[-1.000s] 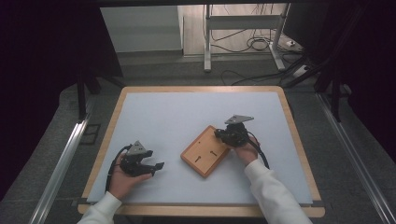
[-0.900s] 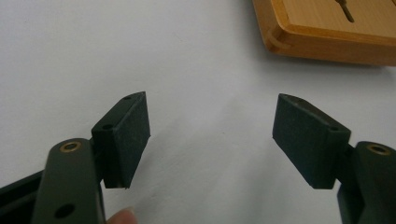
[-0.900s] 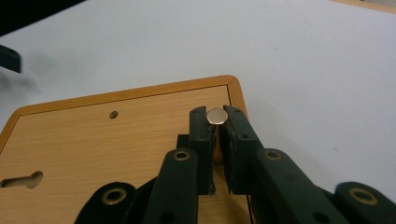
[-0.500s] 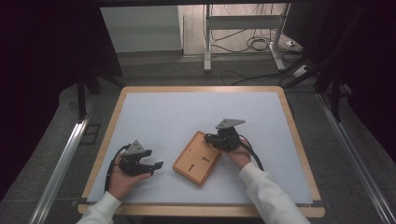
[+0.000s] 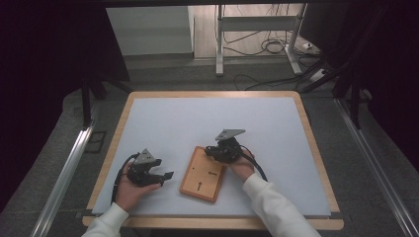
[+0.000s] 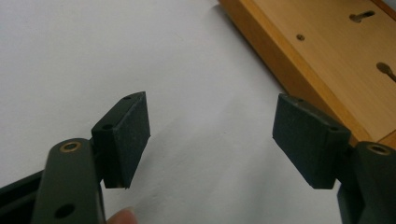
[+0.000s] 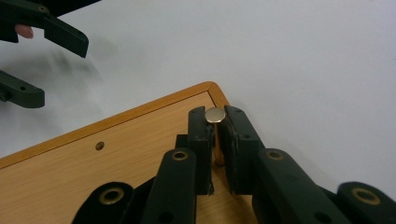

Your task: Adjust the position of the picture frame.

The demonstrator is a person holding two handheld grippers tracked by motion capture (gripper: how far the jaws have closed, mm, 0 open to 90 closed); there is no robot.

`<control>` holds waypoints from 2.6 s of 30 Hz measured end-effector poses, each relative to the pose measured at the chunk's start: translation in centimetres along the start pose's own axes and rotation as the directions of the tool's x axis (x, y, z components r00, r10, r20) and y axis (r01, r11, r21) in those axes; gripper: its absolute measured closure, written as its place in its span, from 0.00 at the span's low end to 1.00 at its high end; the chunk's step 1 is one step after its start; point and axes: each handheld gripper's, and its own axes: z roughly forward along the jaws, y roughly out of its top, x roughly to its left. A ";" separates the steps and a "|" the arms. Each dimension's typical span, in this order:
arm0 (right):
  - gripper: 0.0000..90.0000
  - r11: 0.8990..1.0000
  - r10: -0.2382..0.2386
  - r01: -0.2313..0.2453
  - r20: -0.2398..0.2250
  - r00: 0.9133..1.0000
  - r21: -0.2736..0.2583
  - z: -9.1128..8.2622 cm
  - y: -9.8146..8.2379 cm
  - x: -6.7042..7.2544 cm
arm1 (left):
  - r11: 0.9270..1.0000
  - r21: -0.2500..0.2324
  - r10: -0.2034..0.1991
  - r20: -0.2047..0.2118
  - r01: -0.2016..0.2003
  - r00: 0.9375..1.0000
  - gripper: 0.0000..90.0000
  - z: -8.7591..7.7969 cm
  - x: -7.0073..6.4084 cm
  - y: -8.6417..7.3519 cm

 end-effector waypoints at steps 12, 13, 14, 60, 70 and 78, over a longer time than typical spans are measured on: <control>0.49 0.998 0.053 -0.052 0.051 0.997 -0.021 -1.8 0.7 -0.1 | 1.000 -0.008 -0.003 0.003 0.003 1.000 0.30 -0.3 0.1 -0.1; 0.43 0.997 0.067 -0.065 0.071 0.995 -0.035 -3.1 0.5 -0.3 | 1.000 -0.009 -0.002 0.006 0.002 1.000 0.30 -0.3 0.1 -0.1; 0.43 0.997 0.067 -0.065 0.071 0.995 -0.035 -3.1 0.5 -0.3 | 1.000 -0.008 -0.001 0.007 0.001 1.000 0.30 -0.3 0.1 -0.1; 0.32 0.994 0.103 -0.086 0.299 0.949 -0.072 -15.8 -10.0 0.3 | 0.967 0.143 0.178 0.205 -0.210 0.962 1.00 0.9 -3.6 0.4; 0.32 0.994 0.103 -0.085 0.305 0.947 -0.070 -15.8 -10.0 0.2 | 0.964 0.154 0.178 0.225 -0.215 0.958 1.00 1.2 -3.8 0.4; 0.32 0.994 0.102 -0.085 0.307 0.946 -0.068 -15.8 -10.0 0.2 | 0.964 0.157 0.177 0.221 -0.214 0.959 1.00 1.2 -3.9 0.4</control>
